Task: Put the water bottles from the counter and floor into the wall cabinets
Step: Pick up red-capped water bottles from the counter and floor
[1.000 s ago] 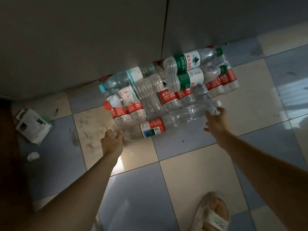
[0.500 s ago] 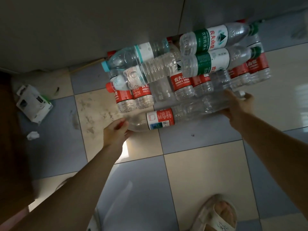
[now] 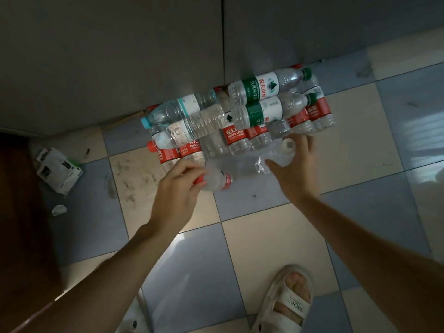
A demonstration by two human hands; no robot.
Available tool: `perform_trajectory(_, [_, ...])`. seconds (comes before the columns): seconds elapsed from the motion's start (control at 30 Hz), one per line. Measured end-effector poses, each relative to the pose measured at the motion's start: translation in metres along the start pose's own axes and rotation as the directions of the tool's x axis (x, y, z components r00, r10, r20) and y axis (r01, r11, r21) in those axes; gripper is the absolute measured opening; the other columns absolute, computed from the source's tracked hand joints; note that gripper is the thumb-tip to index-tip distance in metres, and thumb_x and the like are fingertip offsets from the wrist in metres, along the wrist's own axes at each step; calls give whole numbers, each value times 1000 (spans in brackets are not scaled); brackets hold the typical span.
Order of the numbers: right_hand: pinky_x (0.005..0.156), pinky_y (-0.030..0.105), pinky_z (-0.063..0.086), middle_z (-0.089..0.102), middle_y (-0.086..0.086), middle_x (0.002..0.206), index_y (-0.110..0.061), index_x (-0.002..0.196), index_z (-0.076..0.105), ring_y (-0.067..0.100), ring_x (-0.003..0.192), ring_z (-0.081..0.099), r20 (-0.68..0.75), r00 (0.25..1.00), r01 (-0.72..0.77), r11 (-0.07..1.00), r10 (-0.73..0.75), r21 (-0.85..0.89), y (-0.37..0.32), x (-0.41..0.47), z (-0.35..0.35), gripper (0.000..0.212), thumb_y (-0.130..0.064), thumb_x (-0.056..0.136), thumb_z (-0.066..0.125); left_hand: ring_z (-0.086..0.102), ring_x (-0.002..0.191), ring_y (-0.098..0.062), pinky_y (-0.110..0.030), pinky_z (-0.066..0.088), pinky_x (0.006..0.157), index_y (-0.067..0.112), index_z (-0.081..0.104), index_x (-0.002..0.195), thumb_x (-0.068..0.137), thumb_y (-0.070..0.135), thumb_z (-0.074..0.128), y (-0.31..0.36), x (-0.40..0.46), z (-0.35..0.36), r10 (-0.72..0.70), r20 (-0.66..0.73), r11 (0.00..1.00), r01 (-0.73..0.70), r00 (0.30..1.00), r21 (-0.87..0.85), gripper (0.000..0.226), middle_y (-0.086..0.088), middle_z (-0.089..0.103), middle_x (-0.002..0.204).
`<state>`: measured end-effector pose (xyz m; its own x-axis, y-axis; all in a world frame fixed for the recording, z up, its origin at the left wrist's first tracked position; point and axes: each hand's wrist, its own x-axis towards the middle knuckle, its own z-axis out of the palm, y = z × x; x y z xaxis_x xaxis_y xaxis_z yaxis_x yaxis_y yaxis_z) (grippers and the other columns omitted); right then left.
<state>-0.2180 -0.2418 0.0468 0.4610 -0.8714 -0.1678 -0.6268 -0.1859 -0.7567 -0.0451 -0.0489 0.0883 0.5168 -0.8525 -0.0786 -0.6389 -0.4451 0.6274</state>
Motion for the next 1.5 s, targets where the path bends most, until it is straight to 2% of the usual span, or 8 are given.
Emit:
perform_trajectory(0.33, [90,40,56,47,18,130,-2,132,48,33,115,53,134,968,238,948,-213,-210,4,-31,20,71,-11,73,88,58,104,-26,-38,55,83,7,69,120,83,11,79,27,17,13,124,119,978,-141,985,152,39,-5,64,112])
perform_trajectory(0.5, [91,28,41,45,8,130,-17,153,20,21,121,47,171,985,52,995,-36,-88,16,-35,17,106,-17,73,88,53,116,-23,-35,50,95,11,58,132,84,20,79,17,-1,19,83,161,991,-99,983,92,52,-4,58,126])
perform_trajectory(0.63, [112,46,40,39,6,146,-25,158,8,22,135,42,271,938,-231,973,215,26,34,-37,15,121,-17,70,91,46,126,-15,-27,41,100,24,46,138,76,31,86,-7,-12,41,-215,159,963,236,964,-130,74,2,49,139])
perform_trajectory(0.77, [107,39,47,38,3,151,-22,157,16,23,135,42,345,872,-375,927,346,17,61,-36,31,114,-20,71,91,53,117,-20,-32,50,93,24,49,131,66,27,93,-36,-27,85,-456,137,833,476,879,-281,78,4,55,130])
perform_trajectory(0.87, [70,10,52,51,6,140,-18,149,36,21,123,53,329,883,-403,900,334,166,72,-28,54,94,-8,71,88,55,119,-14,-35,53,94,34,48,131,62,32,93,-53,-25,115,-456,112,817,465,883,-341,83,10,57,129])
perform_trajectory(1.1, [54,10,49,70,-6,92,-19,111,63,-5,75,67,226,922,-373,876,314,305,75,-17,84,42,-12,76,85,63,104,3,-11,49,85,60,56,111,60,41,87,-46,-5,143,-398,-15,792,335,917,-511,63,30,66,109])
perform_trajectory(1.3, [85,34,59,72,-2,109,-17,121,63,15,102,69,248,916,-378,887,317,264,34,-33,62,55,-21,72,89,69,98,-5,-22,56,84,19,65,120,66,23,93,-31,-10,107,-505,56,676,435,861,-595,61,10,73,107])
perform_trajectory(1.5, [89,44,59,72,-3,115,-17,126,60,15,106,69,293,934,-282,925,204,254,-81,-49,-8,60,-22,73,89,73,93,-13,-35,60,81,19,71,108,69,19,92,25,-5,-13,-519,34,637,414,854,-651,44,5,76,100])
